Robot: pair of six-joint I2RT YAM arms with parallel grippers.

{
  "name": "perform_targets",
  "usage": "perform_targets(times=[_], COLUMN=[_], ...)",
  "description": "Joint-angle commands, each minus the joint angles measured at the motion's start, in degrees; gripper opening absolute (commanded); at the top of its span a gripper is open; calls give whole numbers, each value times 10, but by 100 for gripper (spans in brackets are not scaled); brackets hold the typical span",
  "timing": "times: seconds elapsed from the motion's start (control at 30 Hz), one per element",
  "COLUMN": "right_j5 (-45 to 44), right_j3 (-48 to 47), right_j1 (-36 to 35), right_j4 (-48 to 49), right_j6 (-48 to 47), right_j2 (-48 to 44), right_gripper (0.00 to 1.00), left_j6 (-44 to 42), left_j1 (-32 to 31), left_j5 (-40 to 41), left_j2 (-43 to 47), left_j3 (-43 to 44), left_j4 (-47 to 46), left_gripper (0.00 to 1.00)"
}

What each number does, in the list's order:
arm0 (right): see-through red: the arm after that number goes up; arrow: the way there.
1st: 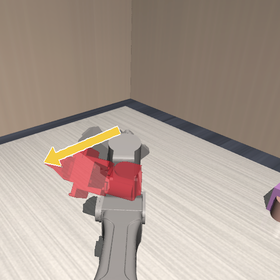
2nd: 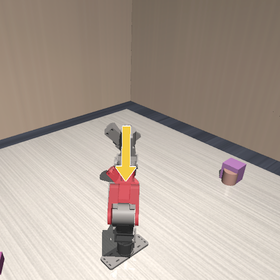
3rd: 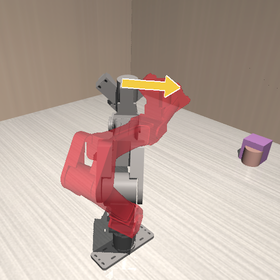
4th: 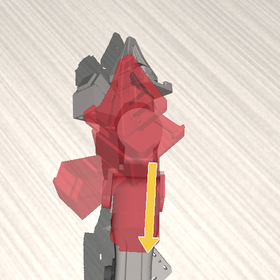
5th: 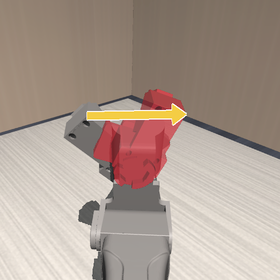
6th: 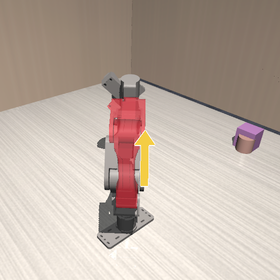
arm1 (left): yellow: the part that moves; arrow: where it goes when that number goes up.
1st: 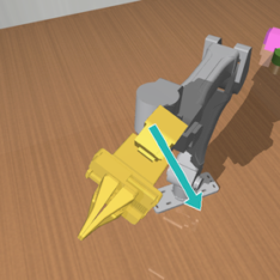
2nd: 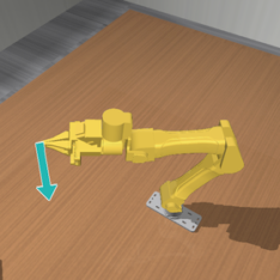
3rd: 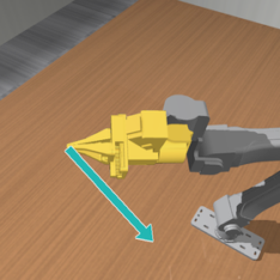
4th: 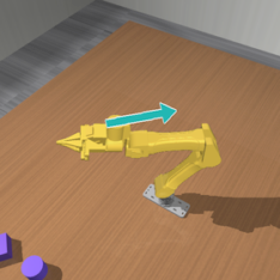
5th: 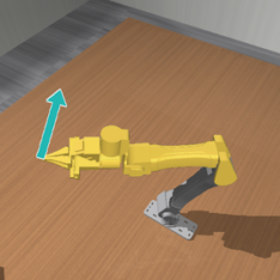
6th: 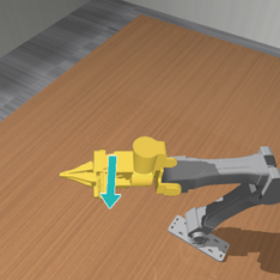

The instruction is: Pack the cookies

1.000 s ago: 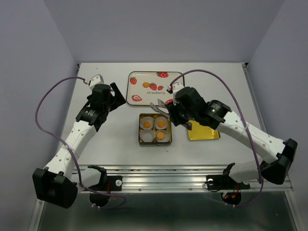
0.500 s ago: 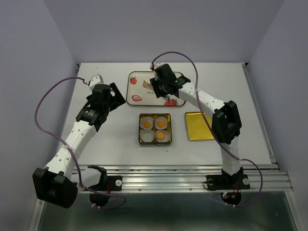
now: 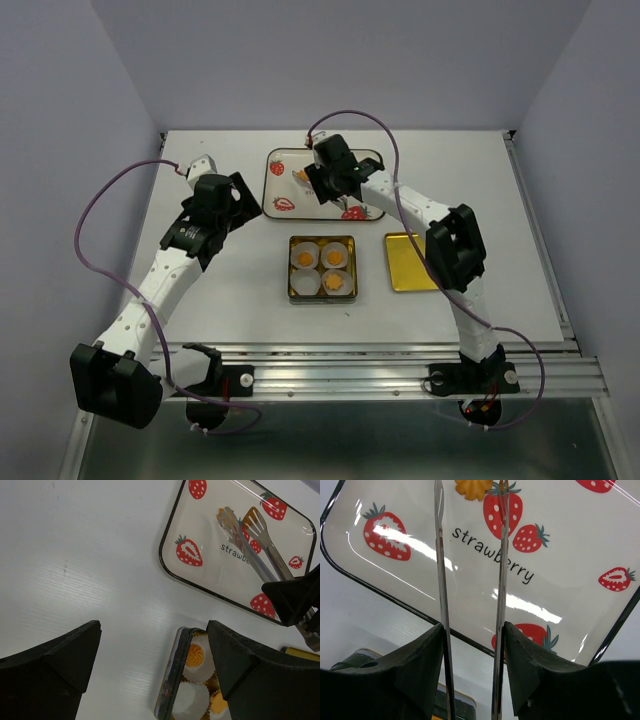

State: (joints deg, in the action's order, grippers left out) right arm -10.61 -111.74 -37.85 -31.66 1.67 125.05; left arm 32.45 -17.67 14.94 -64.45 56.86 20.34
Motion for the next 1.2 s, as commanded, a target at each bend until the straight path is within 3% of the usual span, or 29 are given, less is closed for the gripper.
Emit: perform_targets(times=[0.0,0.33,0.67,0.9,1.17], right_j5=[-11,-20,-27,-28,13], right_j3=[-40,-85,-90,-69,37], right_j1=[3,3,3,3,3], right_j4=[31,22,7,8,60], right_j6=[-8,-10,-7,-3,-3], right_j2=[21,62,58,19,-95], right_gripper=[55,56,47,41,37], left_j6=[-1,-2,-2,-2,-3], left_j1=[-3,-3,-3,-3,-3], left_j5=[6,5,2,-1,-15], left_j2=[3,1,1,3,5], left_j3=[3,4,4,4,3], left_j4=[-15,-14,-16,-17,-19], left_gripper=[99,99,99,99,99])
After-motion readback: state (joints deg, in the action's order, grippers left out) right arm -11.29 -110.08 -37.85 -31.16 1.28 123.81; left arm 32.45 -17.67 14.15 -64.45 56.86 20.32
